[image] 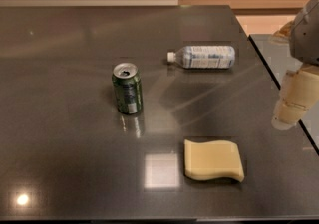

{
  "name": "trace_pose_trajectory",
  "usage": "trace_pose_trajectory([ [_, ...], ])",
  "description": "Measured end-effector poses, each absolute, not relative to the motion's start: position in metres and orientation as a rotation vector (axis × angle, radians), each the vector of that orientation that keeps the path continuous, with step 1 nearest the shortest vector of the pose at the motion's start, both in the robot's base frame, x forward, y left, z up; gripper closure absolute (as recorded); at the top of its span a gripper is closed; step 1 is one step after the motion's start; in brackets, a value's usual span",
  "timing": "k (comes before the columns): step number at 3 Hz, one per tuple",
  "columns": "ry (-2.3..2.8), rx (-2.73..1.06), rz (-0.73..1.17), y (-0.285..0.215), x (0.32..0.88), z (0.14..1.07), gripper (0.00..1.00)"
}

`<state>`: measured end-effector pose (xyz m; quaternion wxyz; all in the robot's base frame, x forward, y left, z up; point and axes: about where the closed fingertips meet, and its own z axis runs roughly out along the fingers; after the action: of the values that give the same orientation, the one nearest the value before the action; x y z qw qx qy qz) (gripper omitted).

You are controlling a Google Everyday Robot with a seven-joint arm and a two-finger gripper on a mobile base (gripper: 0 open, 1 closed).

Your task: Pick sponge

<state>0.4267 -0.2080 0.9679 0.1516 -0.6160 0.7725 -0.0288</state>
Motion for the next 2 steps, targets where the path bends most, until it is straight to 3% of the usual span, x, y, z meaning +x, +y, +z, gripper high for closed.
trace_pose_trajectory([
  [2, 2.128, -1.877, 0.029, -0.184, 0.392, 0.935, 0.00],
])
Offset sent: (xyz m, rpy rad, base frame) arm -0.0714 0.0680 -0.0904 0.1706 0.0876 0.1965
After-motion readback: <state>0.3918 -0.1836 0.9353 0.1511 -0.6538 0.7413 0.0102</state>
